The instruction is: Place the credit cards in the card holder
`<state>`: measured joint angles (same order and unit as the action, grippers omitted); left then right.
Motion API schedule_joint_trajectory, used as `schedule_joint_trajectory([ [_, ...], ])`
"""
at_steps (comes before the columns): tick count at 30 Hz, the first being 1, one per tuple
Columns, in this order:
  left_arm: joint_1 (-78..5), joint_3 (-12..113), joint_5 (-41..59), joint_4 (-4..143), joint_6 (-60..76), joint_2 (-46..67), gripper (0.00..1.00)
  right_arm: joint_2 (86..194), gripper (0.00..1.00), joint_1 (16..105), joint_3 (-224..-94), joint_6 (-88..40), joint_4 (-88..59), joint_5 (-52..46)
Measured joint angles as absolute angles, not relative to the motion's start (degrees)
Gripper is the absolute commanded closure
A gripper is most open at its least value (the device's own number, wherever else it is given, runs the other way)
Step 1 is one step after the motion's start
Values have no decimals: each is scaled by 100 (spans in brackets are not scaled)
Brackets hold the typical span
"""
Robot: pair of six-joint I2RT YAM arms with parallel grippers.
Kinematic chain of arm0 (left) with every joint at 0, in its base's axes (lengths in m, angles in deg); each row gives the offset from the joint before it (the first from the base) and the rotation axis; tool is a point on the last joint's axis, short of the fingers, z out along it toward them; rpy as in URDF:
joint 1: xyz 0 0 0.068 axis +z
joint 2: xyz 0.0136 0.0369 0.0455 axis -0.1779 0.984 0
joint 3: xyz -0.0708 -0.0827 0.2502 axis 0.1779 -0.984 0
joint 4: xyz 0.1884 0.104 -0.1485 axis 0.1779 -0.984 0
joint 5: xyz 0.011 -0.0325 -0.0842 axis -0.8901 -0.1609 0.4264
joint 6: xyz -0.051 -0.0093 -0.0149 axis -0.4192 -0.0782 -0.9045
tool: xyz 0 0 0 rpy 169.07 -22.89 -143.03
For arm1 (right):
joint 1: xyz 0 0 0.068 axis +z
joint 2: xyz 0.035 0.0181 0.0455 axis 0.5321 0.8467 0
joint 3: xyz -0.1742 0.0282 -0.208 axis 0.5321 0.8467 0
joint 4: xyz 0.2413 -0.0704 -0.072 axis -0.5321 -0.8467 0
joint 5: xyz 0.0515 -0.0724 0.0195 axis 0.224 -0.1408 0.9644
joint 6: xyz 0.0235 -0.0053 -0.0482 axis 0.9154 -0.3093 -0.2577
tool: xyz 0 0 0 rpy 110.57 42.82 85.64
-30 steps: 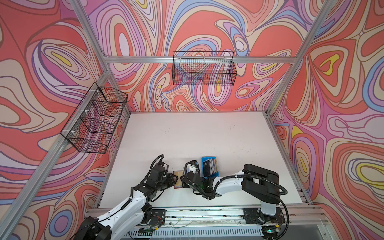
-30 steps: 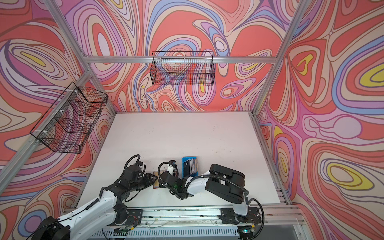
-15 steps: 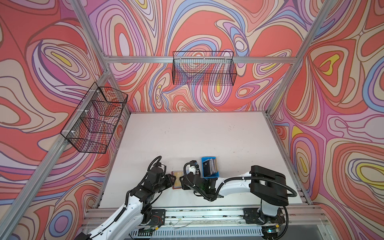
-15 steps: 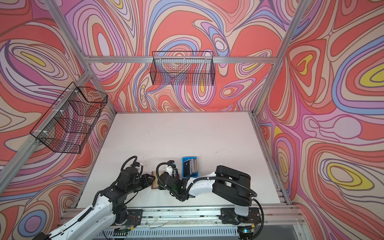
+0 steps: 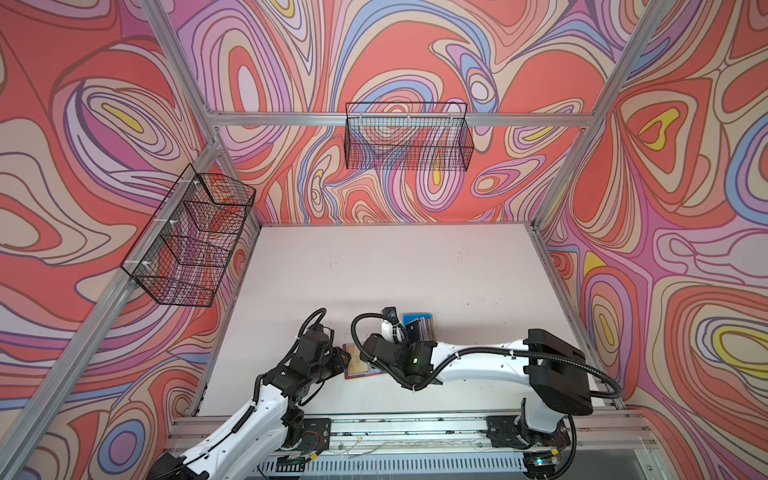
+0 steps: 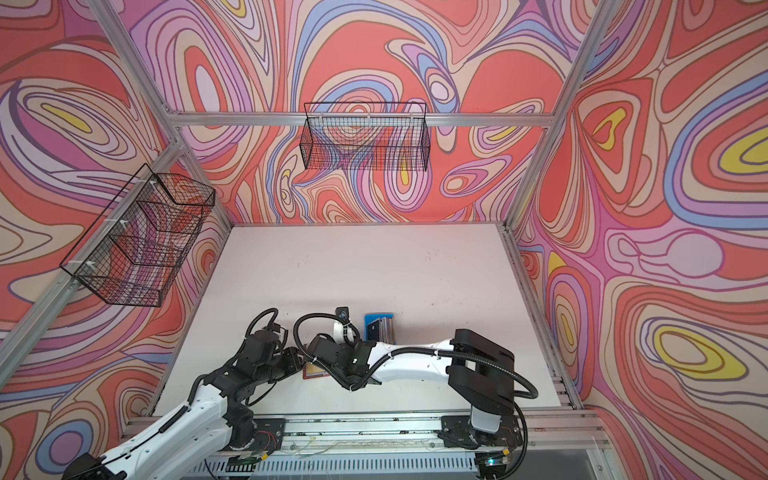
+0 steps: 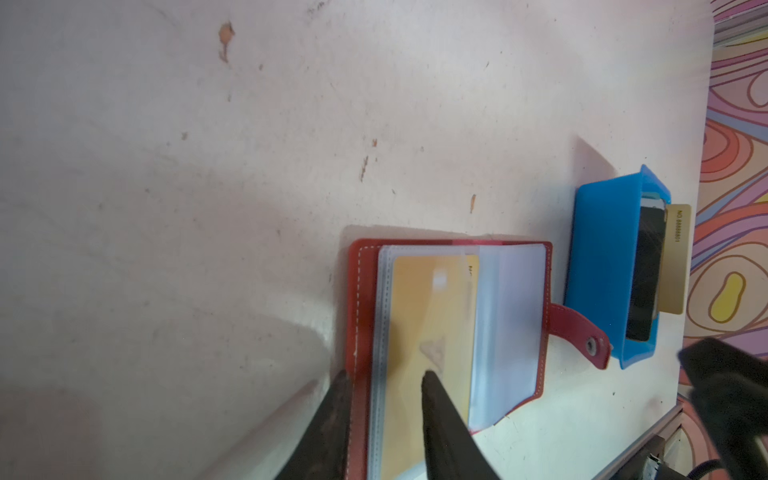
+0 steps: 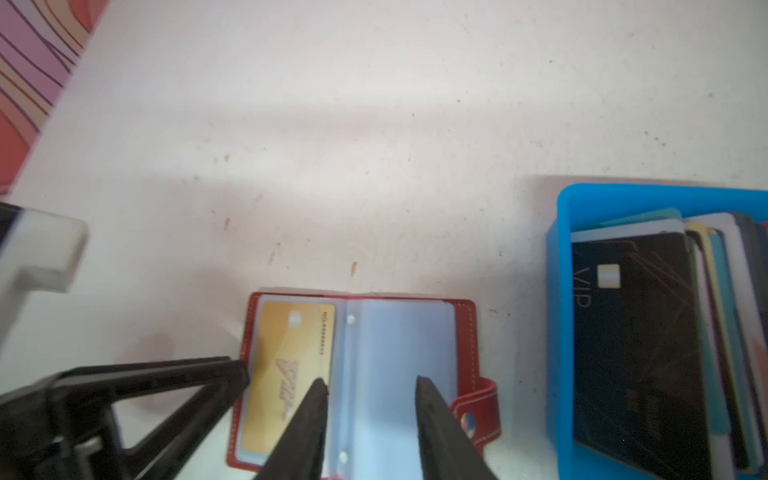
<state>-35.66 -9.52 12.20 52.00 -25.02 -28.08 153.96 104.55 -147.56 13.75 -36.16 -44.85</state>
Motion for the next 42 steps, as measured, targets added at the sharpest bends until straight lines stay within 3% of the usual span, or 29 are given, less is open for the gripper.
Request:
schedule_joint_trajectory([
  [3,-3566,-952,1190,5191,-2500,-2808,68,15675,68,10455,-14850,1298,-3992,-4494],
  [17,-3566,-952,1179,5189,-2463,-2762,67,15957,100,10455,-15060,1224,-4634,-4590],
  [27,-3566,-887,1264,5440,-2461,-2276,63,15842,100,10455,-14971,1274,-4542,-4638],
  [42,-3563,-823,2224,6382,-2467,-1887,63,15632,100,10455,-14448,1370,-3572,-4253],
])
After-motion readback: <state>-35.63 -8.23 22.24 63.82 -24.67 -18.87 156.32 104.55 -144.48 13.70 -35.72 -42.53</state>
